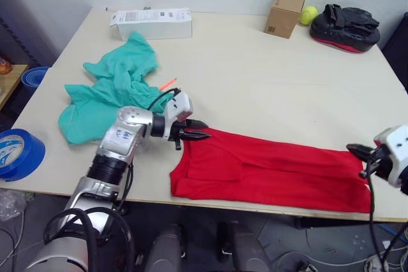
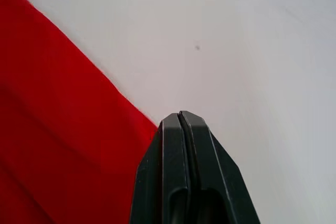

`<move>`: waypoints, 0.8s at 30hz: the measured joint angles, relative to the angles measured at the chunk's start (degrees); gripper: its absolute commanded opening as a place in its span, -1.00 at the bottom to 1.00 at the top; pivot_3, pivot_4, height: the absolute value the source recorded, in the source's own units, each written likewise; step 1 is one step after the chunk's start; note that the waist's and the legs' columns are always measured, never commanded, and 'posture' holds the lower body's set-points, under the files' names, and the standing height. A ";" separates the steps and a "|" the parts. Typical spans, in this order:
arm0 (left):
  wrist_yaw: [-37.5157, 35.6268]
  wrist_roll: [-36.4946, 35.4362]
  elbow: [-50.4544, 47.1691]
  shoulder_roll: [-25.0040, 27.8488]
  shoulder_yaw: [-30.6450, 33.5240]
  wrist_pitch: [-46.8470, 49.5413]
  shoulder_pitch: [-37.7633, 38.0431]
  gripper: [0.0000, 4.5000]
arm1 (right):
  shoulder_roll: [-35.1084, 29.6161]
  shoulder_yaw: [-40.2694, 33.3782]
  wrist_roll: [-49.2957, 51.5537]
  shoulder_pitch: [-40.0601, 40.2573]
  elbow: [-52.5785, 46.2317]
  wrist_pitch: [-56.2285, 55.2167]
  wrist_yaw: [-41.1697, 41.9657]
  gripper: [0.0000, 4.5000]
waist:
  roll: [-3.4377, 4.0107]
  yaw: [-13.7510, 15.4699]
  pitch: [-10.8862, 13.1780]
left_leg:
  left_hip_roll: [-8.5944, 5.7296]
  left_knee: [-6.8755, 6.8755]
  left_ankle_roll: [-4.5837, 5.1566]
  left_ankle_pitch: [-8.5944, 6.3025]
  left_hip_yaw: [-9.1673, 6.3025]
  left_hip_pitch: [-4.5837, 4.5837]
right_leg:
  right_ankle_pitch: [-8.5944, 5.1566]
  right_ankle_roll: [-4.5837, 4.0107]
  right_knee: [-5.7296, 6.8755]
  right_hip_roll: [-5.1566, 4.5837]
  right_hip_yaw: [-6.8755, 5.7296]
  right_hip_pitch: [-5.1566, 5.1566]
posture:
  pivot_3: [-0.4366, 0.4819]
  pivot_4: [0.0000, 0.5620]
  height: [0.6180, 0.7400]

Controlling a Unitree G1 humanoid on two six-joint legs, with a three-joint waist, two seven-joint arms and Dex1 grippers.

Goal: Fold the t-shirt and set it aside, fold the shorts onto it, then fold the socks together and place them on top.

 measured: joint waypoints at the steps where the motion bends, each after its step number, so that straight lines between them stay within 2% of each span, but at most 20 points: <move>1: -0.78 -0.82 -1.72 0.99 0.47 0.65 0.14 0.23 | -2.31 0.27 -0.05 -1.58 1.06 -0.28 2.37 -0.72 | 0.00 0.01 0.00 | 0.00 0.00 0.00 0.00 0.00 0.00 | 0.00 0.00 0.00 0.00 0.00 0.01 | -0.05 -0.47 1.00; 4: -2.66 -3.10 -5.87 3.30 1.34 2.19 0.31 0.65 | -7.74 2.77 -1.40 -6.95 5.39 -3.40 7.54 -0.28 | 0.00 0.10 0.00 | 0.00 -0.02 0.00 0.00 0.00 0.01 | 0.00 -0.01 -0.04 0.00 0.00 0.01 | -0.05 -0.47 1.00; 6: -4.35 -5.80 -8.94 4.82 2.11 4.32 0.15 0.95 | -10.42 8.33 -3.97 -13.26 11.05 -6.07 10.78 0.05 | -0.01 0.06 0.02 | -0.01 0.00 0.01 0.01 0.00 -0.04 | 0.00 -0.02 -0.07 -0.02 0.01 -0.02 | -0.05 -0.47 1.00; 7: -4.79 -6.99 -10.36 5.21 2.56 5.24 -0.15 1.00 | -11.23 10.65 -5.43 -15.48 13.63 -7.06 11.98 0.21 | -0.01 0.06 0.02 | -0.01 0.00 0.02 0.00 0.00 -0.03 | 0.00 -0.03 -0.08 -0.02 0.01 -0.01 | -0.05 -0.47 1.00; 12: -4.97 -10.85 -16.33 6.15 3.40 8.06 -1.41 1.00 | -11.77 22.22 -12.54 -26.85 25.32 -11.06 17.43 0.98 | 0.04 0.13 0.04 | -0.03 0.00 0.02 0.00 0.00 -0.08 | -0.01 -0.03 -0.11 -0.03 0.02 -0.03 | -0.05 -0.47 1.00; 17: -3.90 -11.95 -19.56 6.28 3.13 9.16 -0.88 1.00 | -10.79 29.25 -16.80 -34.81 31.37 -11.31 21.97 0.98 | 0.08 -0.03 0.06 | -0.01 0.01 -0.04 0.03 0.01 -0.07 | -0.02 -0.05 -0.06 0.00 0.01 -0.05 | -0.05 -0.47 1.00; 21: -2.09 -11.09 -19.73 6.51 2.62 8.02 0.33 1.00 | -9.16 33.21 -19.26 -37.52 33.41 -10.84 24.92 0.98 | 0.09 -0.04 0.07 | -0.01 0.03 -0.09 0.06 0.00 -0.03 | -0.02 -0.08 0.03 0.00 0.01 -0.05 | -0.05 -0.47 1.00; 24: -1.56 -11.04 -19.72 7.22 2.59 7.63 0.70 1.00 | -8.29 34.30 -20.28 -38.43 34.27 -9.82 26.33 0.73 | 0.11 0.02 0.08 | -0.01 0.05 -0.10 0.07 0.00 -0.04 | -0.02 -0.09 0.04 -0.01 0.01 -0.05 | -0.05 -0.47 1.00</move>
